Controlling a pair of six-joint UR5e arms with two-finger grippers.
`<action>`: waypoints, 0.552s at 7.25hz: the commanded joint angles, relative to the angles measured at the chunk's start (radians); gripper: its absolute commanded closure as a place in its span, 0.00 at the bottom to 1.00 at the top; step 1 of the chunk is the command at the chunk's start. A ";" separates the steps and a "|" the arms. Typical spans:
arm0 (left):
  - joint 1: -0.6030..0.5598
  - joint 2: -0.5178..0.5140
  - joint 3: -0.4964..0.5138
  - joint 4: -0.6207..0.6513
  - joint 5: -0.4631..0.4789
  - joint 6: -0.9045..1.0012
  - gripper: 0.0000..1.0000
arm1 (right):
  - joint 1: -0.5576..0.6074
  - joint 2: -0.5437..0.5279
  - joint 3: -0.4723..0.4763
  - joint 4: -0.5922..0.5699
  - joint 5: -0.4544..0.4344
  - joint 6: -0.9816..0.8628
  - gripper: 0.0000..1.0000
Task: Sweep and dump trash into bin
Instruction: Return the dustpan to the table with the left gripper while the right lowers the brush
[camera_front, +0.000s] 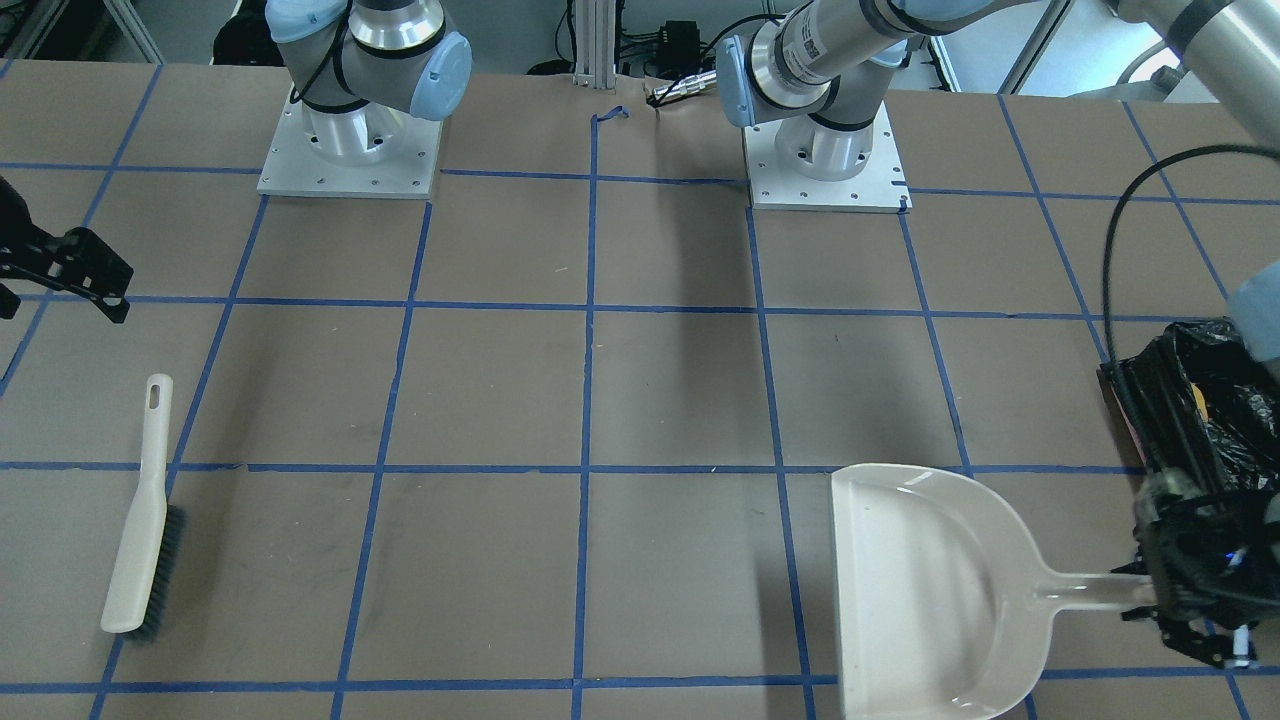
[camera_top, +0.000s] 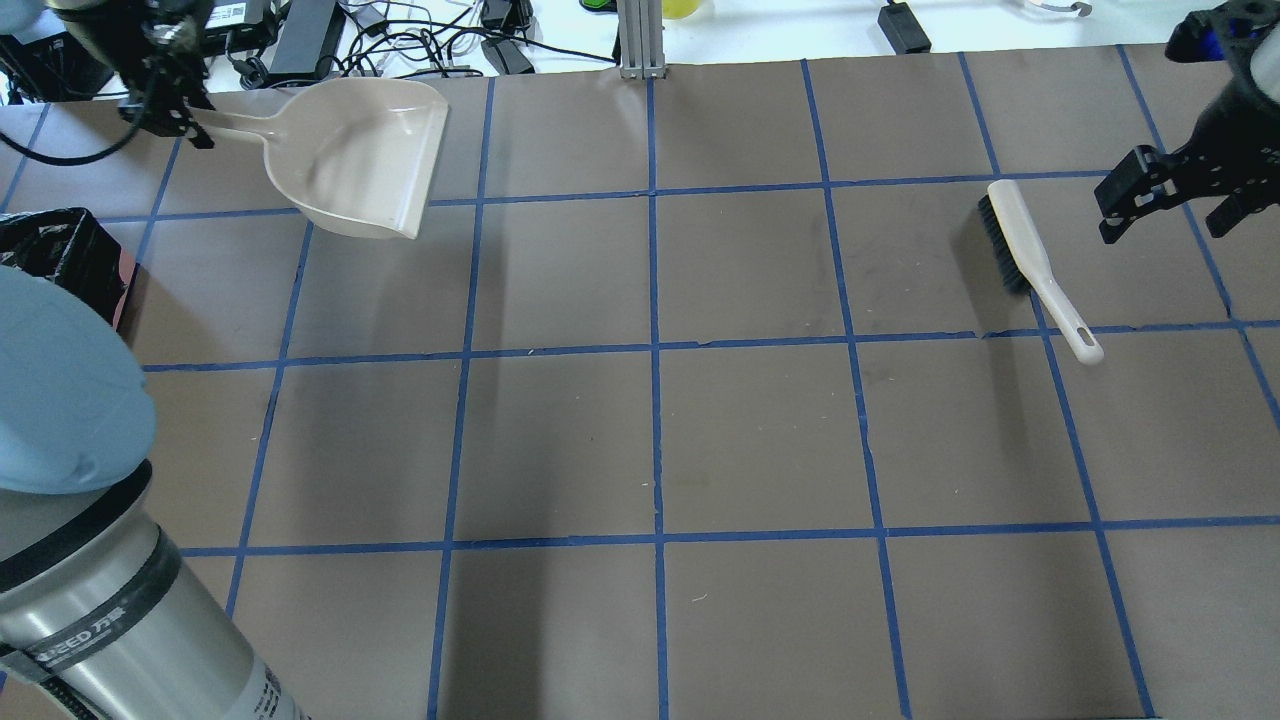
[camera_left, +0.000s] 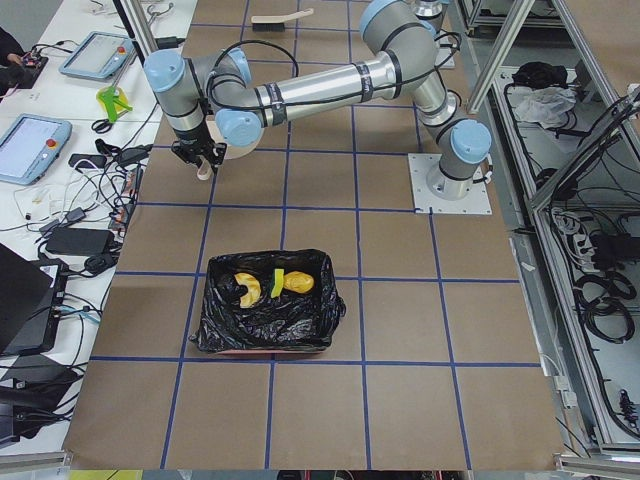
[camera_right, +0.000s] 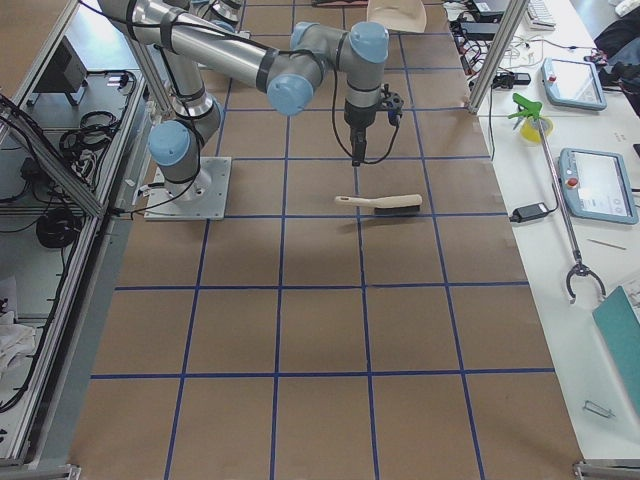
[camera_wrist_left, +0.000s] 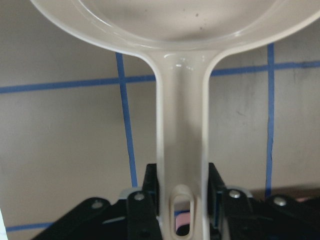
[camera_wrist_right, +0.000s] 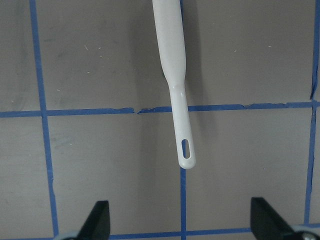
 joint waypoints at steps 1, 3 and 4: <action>-0.063 -0.022 -0.125 0.198 0.007 -0.026 1.00 | 0.041 -0.055 -0.002 0.034 0.032 0.043 0.00; -0.102 -0.022 -0.161 0.200 -0.003 -0.048 1.00 | 0.124 -0.066 0.004 0.038 0.092 0.077 0.00; -0.126 -0.016 -0.187 0.210 0.001 -0.101 1.00 | 0.139 -0.067 0.006 0.044 0.086 0.077 0.00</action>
